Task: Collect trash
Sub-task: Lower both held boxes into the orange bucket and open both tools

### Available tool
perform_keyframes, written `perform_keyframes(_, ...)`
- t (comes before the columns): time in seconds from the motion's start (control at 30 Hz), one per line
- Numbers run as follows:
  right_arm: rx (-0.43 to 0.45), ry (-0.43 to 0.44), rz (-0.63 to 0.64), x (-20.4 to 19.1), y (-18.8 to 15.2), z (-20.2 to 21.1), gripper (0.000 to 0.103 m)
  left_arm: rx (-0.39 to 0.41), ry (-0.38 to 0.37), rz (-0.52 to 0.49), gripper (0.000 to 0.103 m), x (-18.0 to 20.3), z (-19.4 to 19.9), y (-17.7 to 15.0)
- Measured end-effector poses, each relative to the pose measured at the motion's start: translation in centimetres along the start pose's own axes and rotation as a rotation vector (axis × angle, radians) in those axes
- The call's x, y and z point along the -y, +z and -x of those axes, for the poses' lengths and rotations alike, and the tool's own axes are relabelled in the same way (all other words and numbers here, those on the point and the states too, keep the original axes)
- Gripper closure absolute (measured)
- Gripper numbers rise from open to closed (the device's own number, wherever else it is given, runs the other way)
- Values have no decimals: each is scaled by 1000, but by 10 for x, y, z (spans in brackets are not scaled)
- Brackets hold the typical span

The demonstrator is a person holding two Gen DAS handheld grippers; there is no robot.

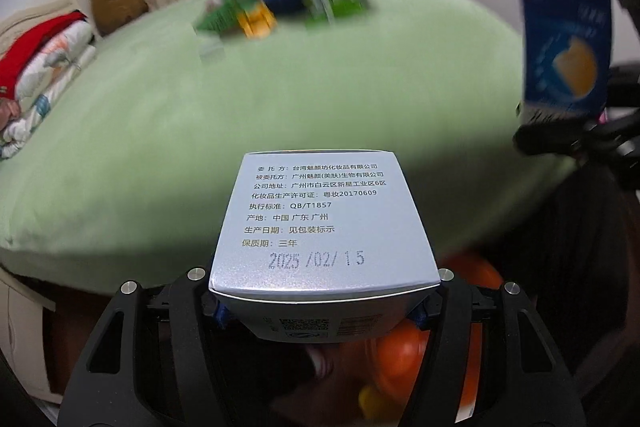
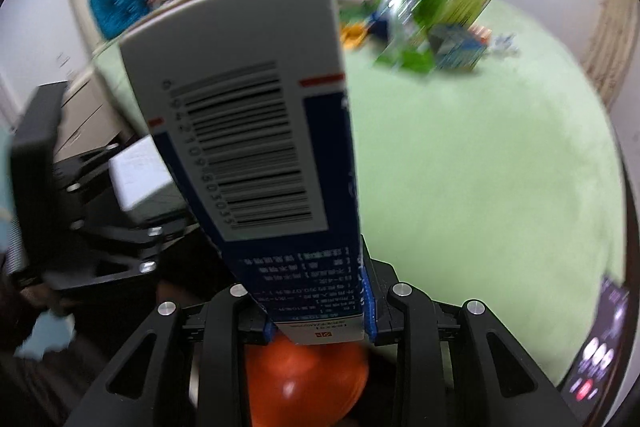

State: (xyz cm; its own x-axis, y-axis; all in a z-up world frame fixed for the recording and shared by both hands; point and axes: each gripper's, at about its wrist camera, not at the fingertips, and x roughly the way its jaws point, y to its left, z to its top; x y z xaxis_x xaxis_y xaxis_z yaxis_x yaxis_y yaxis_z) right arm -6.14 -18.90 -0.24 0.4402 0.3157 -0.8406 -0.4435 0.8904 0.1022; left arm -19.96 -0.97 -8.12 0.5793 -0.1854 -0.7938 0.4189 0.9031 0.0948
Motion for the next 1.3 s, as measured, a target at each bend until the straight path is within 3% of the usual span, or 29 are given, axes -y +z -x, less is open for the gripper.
perform_keyframes(0.2, -235, 42, -7, -4, -60, -62, 72, -216, -67, -80, 42, 34, -45, -52)
perform_keyframes(0.27, -315, 28, -29, 3, -74, -86, 72, -253, -65, -118, 42, 44, -56, -56)
perform_keyframes(0.43, -418, 30, -26, 10, -86, -122, 71, -359, -120, -128, 41, 43, -80, -58)
perform_keyframes(0.5, -443, 8, 2, 8, -87, -136, 51, -437, -141, -138, 39, 46, -95, -62)
perform_keyframes(0.53, -452, -9, 16, 6, -90, -143, 31, -470, -142, -145, 36, 47, -102, -63)
perform_keyframes(0.57, -452, -15, 23, 7, -90, -147, 29, -489, -139, -153, 31, 48, -107, -64)
perform_keyframes(0.67, -476, -18, 28, 3, -94, -157, 29, -531, -129, -174, 29, 50, -115, -66)
perform_keyframes(0.87, -462, -14, 1, 15, -86, -153, 29, -498, -155, -173, 26, 44, -98, -57)
perform_keyframes(1.03, -421, -22, -24, 18, -81, -116, 29, -430, -181, -163, 25, 31, -66, -43)
perform_keyframes(1.3, -258, -41, -47, 29, -39, -43, 29, -316, -206, -149, 23, 4, -33, -17)
